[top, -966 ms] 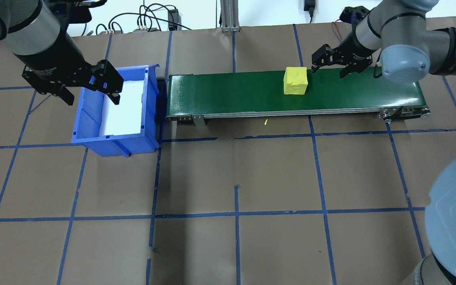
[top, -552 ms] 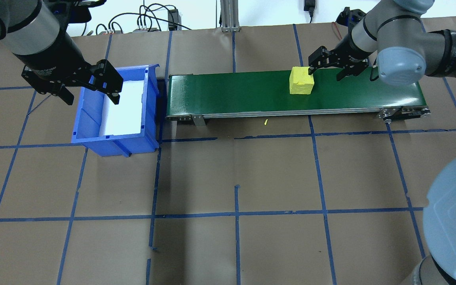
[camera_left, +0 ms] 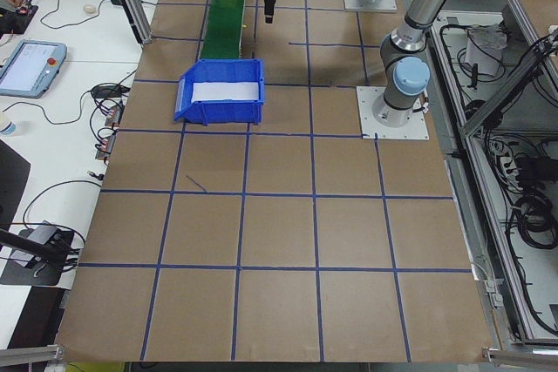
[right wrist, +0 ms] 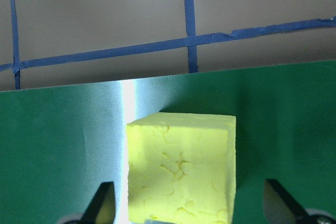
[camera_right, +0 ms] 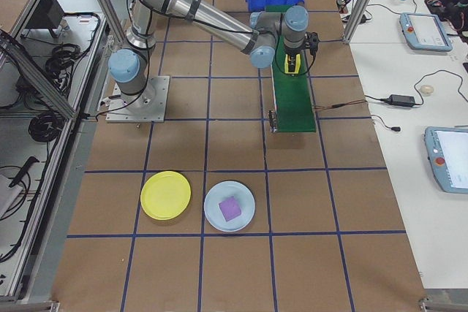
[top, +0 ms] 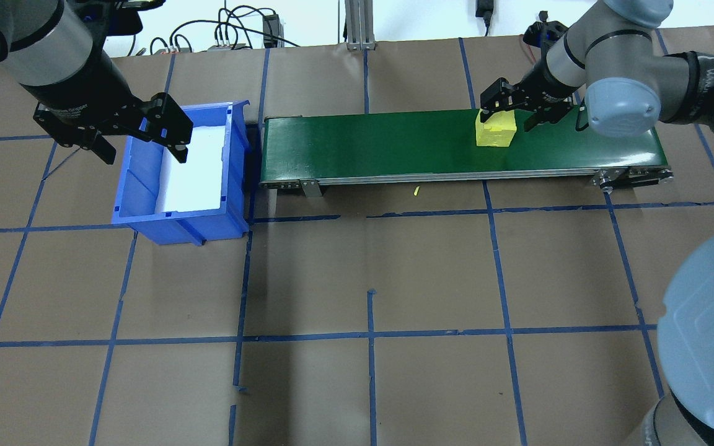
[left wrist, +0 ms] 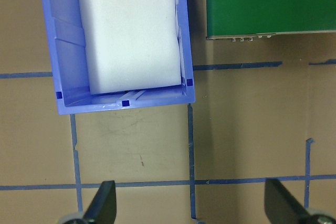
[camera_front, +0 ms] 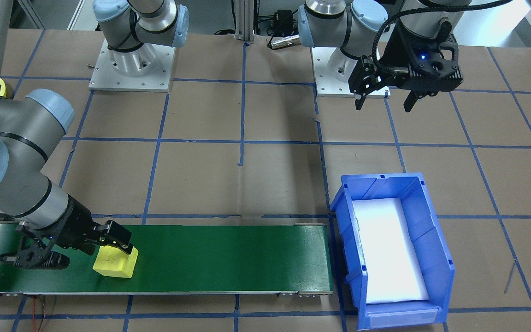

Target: Move block left to right into plate

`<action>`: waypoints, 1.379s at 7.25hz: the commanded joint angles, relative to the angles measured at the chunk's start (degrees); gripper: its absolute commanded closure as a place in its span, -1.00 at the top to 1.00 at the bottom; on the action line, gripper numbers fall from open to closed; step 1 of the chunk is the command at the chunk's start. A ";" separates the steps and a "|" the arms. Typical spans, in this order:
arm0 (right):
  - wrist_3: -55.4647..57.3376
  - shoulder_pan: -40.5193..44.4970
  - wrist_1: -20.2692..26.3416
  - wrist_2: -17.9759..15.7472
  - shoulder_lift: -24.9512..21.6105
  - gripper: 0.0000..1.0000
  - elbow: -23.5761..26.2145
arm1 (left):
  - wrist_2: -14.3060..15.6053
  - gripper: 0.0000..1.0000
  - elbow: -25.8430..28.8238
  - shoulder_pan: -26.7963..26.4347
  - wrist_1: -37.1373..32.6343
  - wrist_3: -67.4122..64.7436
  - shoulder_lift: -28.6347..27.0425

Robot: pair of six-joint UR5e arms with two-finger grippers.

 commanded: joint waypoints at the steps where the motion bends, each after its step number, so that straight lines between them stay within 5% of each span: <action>1: -1.91 0.00 -0.66 -0.35 1.00 0.84 -0.08 | 0.18 1.00 0.03 0.00 -0.05 0.00 0.07; 2: -7.50 -0.17 -1.62 -3.57 2.57 0.04 0.00 | 0.27 1.00 0.03 0.00 -0.06 0.09 0.07; 3: -9.30 -0.26 -1.89 -9.43 1.89 -0.12 -0.87 | 0.27 1.00 0.03 -0.09 -0.06 0.09 0.07; 7: -32.19 -8.38 2.46 -26.43 -9.77 -0.09 3.59 | 0.18 1.00 -0.15 -0.09 -0.05 0.09 0.15; 9: -46.60 -23.74 11.16 -26.19 -13.48 -0.02 5.97 | 0.19 1.00 -0.15 -0.09 -0.06 0.09 0.24; 10: -55.37 -30.86 11.02 -26.28 -13.49 0.00 8.07 | 0.01 1.00 -0.15 -0.09 0.03 0.09 0.24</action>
